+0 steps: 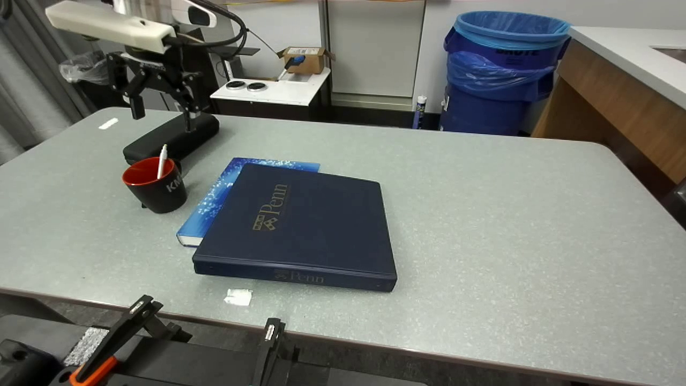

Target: Remove the pen from the mug cup

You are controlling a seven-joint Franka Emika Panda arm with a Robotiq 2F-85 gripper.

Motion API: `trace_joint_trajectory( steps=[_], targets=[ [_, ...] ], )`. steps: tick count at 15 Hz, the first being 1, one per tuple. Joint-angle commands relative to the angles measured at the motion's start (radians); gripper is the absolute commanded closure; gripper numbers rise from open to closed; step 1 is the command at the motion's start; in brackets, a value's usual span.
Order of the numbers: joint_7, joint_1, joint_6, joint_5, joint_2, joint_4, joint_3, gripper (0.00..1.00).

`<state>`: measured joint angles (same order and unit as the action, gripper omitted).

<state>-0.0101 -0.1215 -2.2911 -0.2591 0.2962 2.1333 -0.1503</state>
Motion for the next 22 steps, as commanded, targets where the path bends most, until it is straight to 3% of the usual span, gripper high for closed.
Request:
trace_joint_trajectory(
  steps=[1,10,12,20,22],
  targets=[
    [-0.020,-0.014,-0.026,0.020,0.102,-0.082,0.000,0.00],
    [-0.072,-0.063,0.002,0.030,0.247,-0.203,-0.001,0.00],
    [-0.079,-0.069,0.003,0.030,0.261,-0.216,-0.001,0.28],
    [-0.134,-0.085,0.045,0.055,0.198,-0.171,0.014,0.90],
    [-0.158,-0.088,0.066,0.075,0.185,-0.166,0.020,1.00]
  ],
)
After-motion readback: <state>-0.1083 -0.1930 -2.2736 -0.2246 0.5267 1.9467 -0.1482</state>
